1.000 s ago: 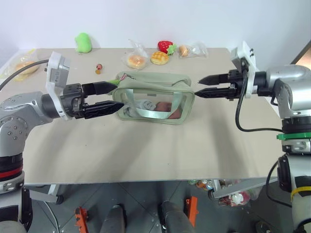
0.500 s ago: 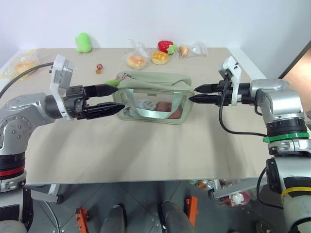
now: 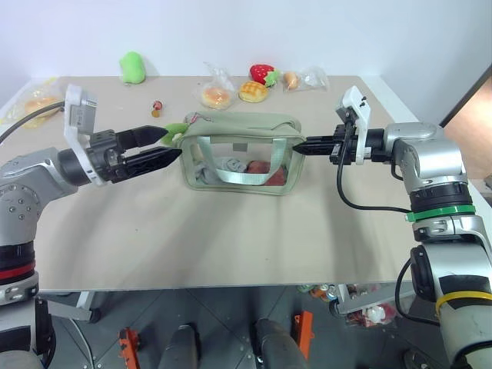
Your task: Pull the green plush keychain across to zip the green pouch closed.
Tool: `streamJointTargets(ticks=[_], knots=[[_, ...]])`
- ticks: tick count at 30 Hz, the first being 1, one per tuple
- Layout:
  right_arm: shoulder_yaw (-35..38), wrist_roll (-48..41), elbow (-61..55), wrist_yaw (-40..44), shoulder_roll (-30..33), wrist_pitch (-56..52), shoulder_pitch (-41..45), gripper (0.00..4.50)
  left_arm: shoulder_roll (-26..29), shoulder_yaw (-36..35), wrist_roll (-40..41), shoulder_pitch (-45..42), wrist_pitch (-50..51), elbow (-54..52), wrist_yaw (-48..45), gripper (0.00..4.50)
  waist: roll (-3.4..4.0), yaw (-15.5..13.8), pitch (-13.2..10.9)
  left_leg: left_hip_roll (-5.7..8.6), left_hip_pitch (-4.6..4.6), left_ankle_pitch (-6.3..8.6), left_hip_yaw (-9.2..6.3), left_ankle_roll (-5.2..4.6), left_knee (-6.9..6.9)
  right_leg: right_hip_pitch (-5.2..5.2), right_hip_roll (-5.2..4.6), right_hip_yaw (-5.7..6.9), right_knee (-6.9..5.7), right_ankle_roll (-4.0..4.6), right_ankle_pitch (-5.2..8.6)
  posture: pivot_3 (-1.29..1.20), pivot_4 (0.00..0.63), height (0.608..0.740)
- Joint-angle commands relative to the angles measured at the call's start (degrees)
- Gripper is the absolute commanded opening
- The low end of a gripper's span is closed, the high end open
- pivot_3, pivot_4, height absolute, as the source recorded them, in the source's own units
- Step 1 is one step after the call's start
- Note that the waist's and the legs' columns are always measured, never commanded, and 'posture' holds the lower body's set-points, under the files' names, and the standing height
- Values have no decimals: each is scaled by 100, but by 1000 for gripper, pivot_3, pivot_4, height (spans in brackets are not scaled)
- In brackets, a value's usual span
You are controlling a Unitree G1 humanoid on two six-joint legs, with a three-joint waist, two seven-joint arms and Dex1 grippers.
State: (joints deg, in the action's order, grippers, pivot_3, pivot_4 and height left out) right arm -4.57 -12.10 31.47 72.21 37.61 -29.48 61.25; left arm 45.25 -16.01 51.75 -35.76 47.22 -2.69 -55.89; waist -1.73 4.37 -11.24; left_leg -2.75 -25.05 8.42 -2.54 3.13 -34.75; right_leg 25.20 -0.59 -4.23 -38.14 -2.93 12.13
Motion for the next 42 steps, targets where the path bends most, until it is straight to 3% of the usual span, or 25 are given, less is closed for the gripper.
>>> streamJointTargets(ticks=[1,8,15,19,25,34,42], knots=[[98,-71,-275,36,83,31,98,27,-106,-209,-76,-155,-175,195,221,4500,0,-1,0,0,0,0,-1,0,0,0,0,1,0,0,0,0,150,740],[55,-38,-404,21,121,-84,5,27,-140,540,-1407,-426,-547,1310,791,4500,0,-6,0,0,0,0,-1,0,-1,-2,0,0,-1,-2,-3,0,150,740],[34,-70,-699,55,151,-159,-203,27,-489,521,-1937,-1129,-828,2304,1171,4500,0,-8,0,1,-3,0,-1,0,1,1,0,0,0,-3,-2,0,150,740],[33,-49,-721,16,154,-155,-237,27,-592,481,-2035,-1445,-831,2760,1171,4500,0,6,0,1,0,0,-1,0,0,0,0,0,-1,-5,-5,0,150,740],[77,-53,-731,-30,193,-164,-268,27,-468,698,-1913,-1112,-567,2043,399,4500,0,10,0,1,-1,0,-1,0,5,1,0,-1,-1,-7,-3,0,150,740],[77,-41,-658,-59,192,-114,-246,27,-631,588,-2115,-1391,-729,2384,565,4500,0,-4,0,1,-1,-1,-1,1,-2,-1,0,0,-1,-6,-6,0,150,740],[75,-45,-648,-39,212,-108,-268,27,-808,246,-2123,-1966,-899,3345,954,4500,0,-1,0,1,-1,-1,-1,1,-1,0,0,0,-1,-8,-6,0,150,740]])
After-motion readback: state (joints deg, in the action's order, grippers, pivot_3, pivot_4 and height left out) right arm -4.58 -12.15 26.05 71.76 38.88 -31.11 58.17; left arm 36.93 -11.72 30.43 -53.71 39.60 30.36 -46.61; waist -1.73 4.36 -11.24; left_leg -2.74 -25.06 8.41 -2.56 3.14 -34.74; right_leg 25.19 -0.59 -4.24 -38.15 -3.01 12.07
